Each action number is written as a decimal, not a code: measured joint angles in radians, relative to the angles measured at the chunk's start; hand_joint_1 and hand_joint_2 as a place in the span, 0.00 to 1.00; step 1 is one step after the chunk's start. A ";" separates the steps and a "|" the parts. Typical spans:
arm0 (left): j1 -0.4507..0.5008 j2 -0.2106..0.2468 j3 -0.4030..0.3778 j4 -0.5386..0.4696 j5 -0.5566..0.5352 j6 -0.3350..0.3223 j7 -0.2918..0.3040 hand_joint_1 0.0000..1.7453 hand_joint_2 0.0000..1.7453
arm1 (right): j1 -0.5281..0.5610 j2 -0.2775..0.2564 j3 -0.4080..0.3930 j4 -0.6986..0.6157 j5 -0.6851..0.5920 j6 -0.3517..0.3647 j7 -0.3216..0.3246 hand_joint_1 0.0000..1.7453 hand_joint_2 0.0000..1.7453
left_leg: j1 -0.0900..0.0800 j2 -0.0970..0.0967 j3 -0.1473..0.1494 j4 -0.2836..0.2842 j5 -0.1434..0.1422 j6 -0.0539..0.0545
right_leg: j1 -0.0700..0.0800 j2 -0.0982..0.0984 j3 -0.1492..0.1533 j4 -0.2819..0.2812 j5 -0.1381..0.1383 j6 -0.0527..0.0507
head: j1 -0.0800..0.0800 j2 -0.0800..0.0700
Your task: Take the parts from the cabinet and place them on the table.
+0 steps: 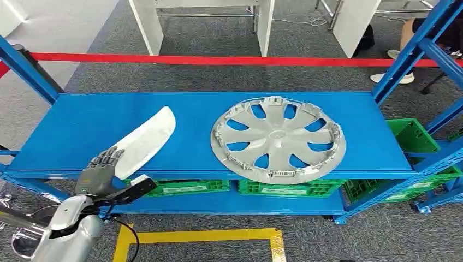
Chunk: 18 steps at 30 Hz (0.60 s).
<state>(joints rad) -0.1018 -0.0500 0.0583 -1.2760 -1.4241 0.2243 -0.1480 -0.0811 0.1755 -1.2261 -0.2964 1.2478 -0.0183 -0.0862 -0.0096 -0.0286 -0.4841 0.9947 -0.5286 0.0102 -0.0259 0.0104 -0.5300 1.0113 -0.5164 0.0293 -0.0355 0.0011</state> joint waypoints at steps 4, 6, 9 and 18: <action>-0.013 0.000 -0.021 0.009 -0.005 -0.001 0.001 0.00 1.00 | 0.000 -0.003 0.000 0.001 0.003 0.000 0.003 0.00 0.00 | 0.000 0.000 0.000 0.000 0.000 0.000 | 0.000 0.000 0.000 0.000 0.000 0.000 | 0.000 0.000; -0.018 0.000 -0.030 0.015 -0.008 -0.002 0.001 0.00 1.00 | 0.000 -0.005 -0.001 0.002 0.003 0.000 0.003 0.00 0.00 | 0.000 0.000 0.000 0.000 0.000 0.000 | 0.000 0.000 0.000 0.000 0.000 0.000 | 0.000 0.000; -0.024 0.000 -0.045 0.023 -0.010 -0.003 0.001 0.00 1.00 | -0.001 -0.008 -0.001 0.002 0.006 0.000 0.004 0.00 0.00 | 0.000 0.000 0.000 0.000 0.000 0.000 | 0.000 0.000 0.000 0.000 0.000 0.000 | 0.000 0.000; -0.028 -0.001 -0.077 0.036 -0.010 -0.003 0.005 1.00 1.00 | -0.001 -0.010 0.000 0.006 0.017 -0.003 0.008 0.00 0.00 | 0.000 0.000 0.000 0.000 0.000 0.000 | 0.000 0.000 0.000 0.000 0.000 0.000 | 0.000 0.000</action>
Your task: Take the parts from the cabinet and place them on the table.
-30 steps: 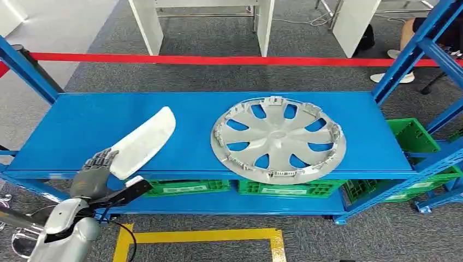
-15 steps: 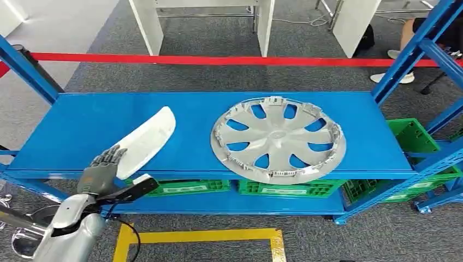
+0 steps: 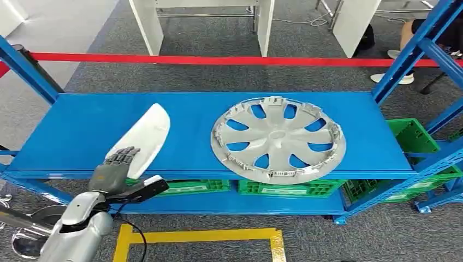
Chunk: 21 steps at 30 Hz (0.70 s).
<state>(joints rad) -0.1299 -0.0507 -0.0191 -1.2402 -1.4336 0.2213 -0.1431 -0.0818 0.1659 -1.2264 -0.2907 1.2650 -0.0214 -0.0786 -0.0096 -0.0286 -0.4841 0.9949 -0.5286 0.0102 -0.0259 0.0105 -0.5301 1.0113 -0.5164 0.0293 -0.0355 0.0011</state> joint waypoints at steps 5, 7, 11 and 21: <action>0.001 0.000 -0.008 0.000 0.004 0.000 0.000 1.00 1.00 | 0.000 0.000 0.000 0.002 0.001 -0.002 0.001 0.00 0.00 | 0.000 0.000 0.000 0.000 0.000 0.000 | 0.000 0.000 0.000 0.000 0.000 0.000 | 0.000 0.000; 0.003 0.000 -0.010 0.000 0.004 0.000 0.000 1.00 1.00 | 0.000 0.000 0.000 0.002 0.001 -0.002 0.001 0.00 0.00 | 0.000 -0.001 0.000 0.000 0.000 0.000 | 0.000 -0.001 0.000 0.000 0.000 0.000 | 0.000 0.000; -0.005 0.000 -0.012 0.000 0.007 0.003 -0.001 1.00 1.00 | -0.002 0.000 0.000 0.003 0.001 -0.002 0.001 0.00 0.00 | 0.000 -0.001 0.001 0.000 0.000 0.000 | 0.000 -0.002 0.003 0.000 0.000 0.000 | 0.000 0.000; -0.015 -0.001 -0.017 0.000 0.007 0.009 -0.001 1.00 1.00 | -0.001 0.000 0.000 0.005 0.002 -0.003 0.002 0.00 0.00 | 0.000 -0.001 0.004 0.000 0.001 0.000 | 0.000 0.000 0.005 0.000 0.000 0.000 | 0.000 0.000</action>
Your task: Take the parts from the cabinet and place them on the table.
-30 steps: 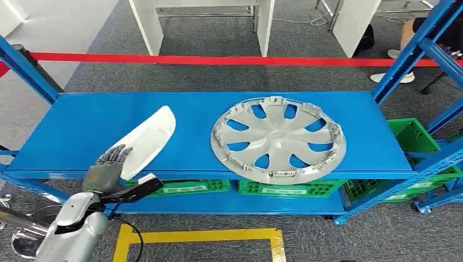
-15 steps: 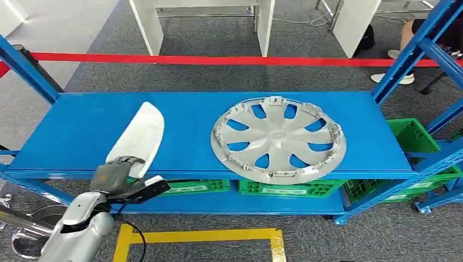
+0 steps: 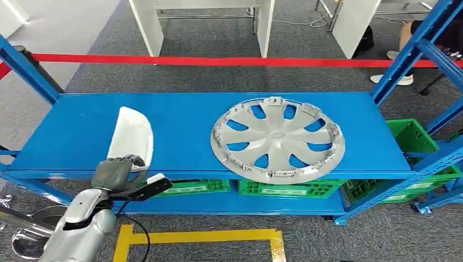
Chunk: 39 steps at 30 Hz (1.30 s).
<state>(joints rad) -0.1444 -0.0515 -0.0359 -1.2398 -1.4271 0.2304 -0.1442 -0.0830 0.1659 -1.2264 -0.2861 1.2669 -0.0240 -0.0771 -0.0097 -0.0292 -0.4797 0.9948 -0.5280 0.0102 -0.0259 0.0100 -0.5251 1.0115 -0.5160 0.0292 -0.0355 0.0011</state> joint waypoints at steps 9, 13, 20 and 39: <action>0.023 0.000 -0.002 -0.039 -0.051 0.053 0.019 1.00 1.00 | 0.000 -0.003 0.000 0.001 0.000 0.000 0.000 0.00 0.00 | 0.000 0.000 0.000 0.000 0.000 0.000 | 0.000 0.000 0.000 0.000 0.000 0.000 | 0.000 0.000; 0.054 0.016 0.001 -0.124 -0.063 0.077 0.037 1.00 1.00 | 0.000 -0.005 -0.003 0.002 -0.002 -0.004 0.004 0.00 0.00 | 0.000 0.000 -0.001 0.000 0.000 0.000 | 0.000 0.000 -0.001 0.000 0.000 0.000 | 0.000 0.000; 0.062 0.065 0.043 -0.322 -0.101 0.113 0.030 1.00 1.00 | 0.000 -0.005 -0.005 0.006 -0.004 -0.004 0.003 0.00 0.00 | 0.000 0.000 -0.002 0.000 0.000 0.000 | 0.000 0.000 -0.002 0.000 0.000 0.000 | 0.000 0.000; 0.051 0.127 0.065 -0.552 -0.126 0.113 0.013 1.00 1.00 | -0.003 -0.005 -0.010 0.011 -0.006 -0.001 0.002 0.00 0.00 | 0.001 0.000 -0.002 0.000 0.000 0.000 | 0.001 0.000 -0.002 0.000 0.000 0.000 | 0.000 0.000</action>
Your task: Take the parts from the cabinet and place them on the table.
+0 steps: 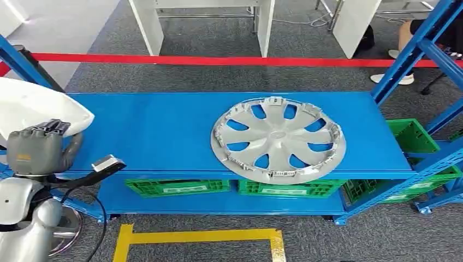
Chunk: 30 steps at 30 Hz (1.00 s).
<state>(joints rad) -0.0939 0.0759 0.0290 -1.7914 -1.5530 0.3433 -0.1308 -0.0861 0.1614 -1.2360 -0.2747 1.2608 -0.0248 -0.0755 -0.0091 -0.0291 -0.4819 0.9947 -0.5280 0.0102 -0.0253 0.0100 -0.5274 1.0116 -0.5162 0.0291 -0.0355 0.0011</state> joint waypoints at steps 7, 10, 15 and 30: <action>0.001 0.005 -0.006 -0.013 -0.011 0.003 0.009 1.00 1.00 | 0.000 0.000 0.000 0.002 0.000 0.003 -0.003 0.00 0.00 | 0.000 0.000 0.000 0.000 0.000 0.000 | 0.000 0.000 0.000 0.000 0.000 0.000 | 0.000 0.000; 0.001 0.013 -0.016 -0.022 -0.014 0.003 0.023 1.00 1.00 | 0.000 0.000 0.000 0.003 0.000 0.003 -0.003 0.00 0.00 | 0.000 0.000 0.000 0.000 0.000 0.000 | 0.000 0.000 0.000 0.000 0.000 0.000 | 0.000 0.000; 0.001 0.015 -0.022 -0.026 -0.005 -0.007 0.025 1.00 1.00 | -0.001 0.001 0.000 0.004 -0.002 0.003 -0.004 0.00 0.00 | 0.000 0.000 0.000 0.000 0.000 0.000 | 0.000 0.000 0.000 0.000 0.000 0.000 | 0.000 0.000; 0.031 0.022 -0.022 -0.022 0.032 -0.045 0.013 1.00 1.00 | -0.001 0.012 0.000 0.005 0.007 0.003 -0.002 0.00 0.00 | 0.000 0.000 -0.001 0.000 0.000 0.000 | 0.000 0.000 0.000 0.000 0.000 0.000 | 0.000 0.000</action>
<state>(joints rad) -0.0634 0.0981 0.0069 -1.8135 -1.5206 0.2983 -0.1183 -0.0874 0.1736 -1.2360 -0.2701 1.2677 -0.0221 -0.0778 -0.0090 -0.0291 -0.4824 0.9946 -0.5280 0.0102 -0.0253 0.0101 -0.5274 1.0117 -0.5163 0.0291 -0.0355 0.0011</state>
